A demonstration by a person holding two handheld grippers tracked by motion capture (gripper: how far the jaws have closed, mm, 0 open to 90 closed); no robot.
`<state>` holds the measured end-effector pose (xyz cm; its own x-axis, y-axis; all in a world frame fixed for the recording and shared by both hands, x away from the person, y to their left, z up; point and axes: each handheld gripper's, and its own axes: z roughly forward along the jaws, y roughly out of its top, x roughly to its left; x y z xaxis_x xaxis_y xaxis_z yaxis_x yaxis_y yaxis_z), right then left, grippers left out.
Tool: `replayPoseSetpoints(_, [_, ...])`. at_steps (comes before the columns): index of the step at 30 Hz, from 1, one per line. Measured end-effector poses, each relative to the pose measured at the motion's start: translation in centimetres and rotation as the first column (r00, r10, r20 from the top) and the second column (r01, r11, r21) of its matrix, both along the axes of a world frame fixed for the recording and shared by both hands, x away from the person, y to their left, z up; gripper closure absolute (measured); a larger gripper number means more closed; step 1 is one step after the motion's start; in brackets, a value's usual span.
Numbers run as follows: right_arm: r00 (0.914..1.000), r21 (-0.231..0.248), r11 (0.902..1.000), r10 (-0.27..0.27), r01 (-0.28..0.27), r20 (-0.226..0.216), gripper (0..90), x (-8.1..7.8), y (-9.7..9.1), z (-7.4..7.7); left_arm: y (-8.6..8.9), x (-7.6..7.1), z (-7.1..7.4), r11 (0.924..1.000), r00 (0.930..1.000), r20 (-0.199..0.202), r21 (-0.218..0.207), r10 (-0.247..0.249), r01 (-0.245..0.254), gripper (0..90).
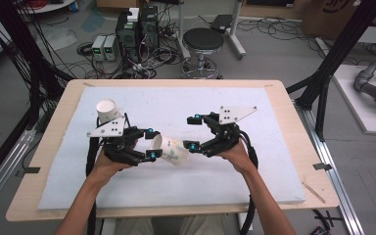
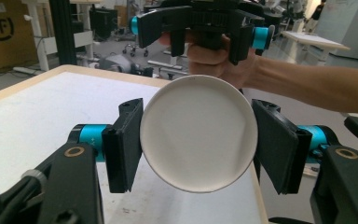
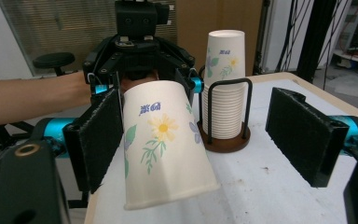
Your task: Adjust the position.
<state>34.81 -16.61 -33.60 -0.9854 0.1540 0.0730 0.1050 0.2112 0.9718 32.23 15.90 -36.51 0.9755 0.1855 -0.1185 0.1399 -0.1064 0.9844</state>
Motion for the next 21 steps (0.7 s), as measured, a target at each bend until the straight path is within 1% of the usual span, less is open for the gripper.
replayPoseSetpoints(4, [0.9998, 0.000, 0.9998, 0.020, -0.020, -0.003, 19.4, 0.0, 0.4, -0.1, -0.2, 0.0, 0.0, 0.9997, 0.9997, -0.002, 0.006, -0.024, 0.024, 37.2])
replayPoseSetpoints(6, [0.9995, -0.002, 0.9995, 0.032, -0.032, -0.004, 19.4, 0.0, 0.6, -0.1, -0.3, 0.0, 0.0, 0.9995, 0.9995, -0.006, 0.000, -0.032, 0.032, 37.2])
replayPoseSetpoints(7, [0.9992, -0.005, 0.9992, 0.039, -0.039, -0.011, 19.4, -0.2, 0.7, -0.1, -0.3, 0.0, 0.0, 0.9993, 0.9993, -0.006, -0.005, -0.038, 0.038, 37.2])
replayPoseSetpoints(8, [0.9988, -0.003, 0.9988, 0.049, -0.049, -0.007, 19.4, -0.3, 0.9, -0.1, -0.3, -0.1, 0.0, 0.9991, 0.9991, -0.004, -0.010, -0.042, 0.042, 37.2])
replayPoseSetpoints(12, [0.9976, 0.007, 0.9976, 0.069, -0.069, -0.008, 19.4, -0.7, 1.3, -0.2, -0.3, -0.2, 0.1, 0.9986, 0.9987, -0.004, -0.016, -0.051, 0.051, 37.2])
replayPoseSetpoints(17, [0.9954, 0.000, 0.9955, 0.095, -0.095, -0.007, 19.4, -0.8, 2.5, -0.3, -0.5, -0.5, 0.4, 0.9976, 0.9977, 0.000, -0.016, -0.068, 0.068, 37.2])
replayPoseSetpoints(21, [0.9942, -0.012, 0.9942, 0.107, -0.107, -0.011, 19.4, -0.9, 3.0, -0.4, -0.5, -0.6, 0.5, 0.9975, 0.9976, 0.005, -0.015, -0.068, 0.068, 37.2])
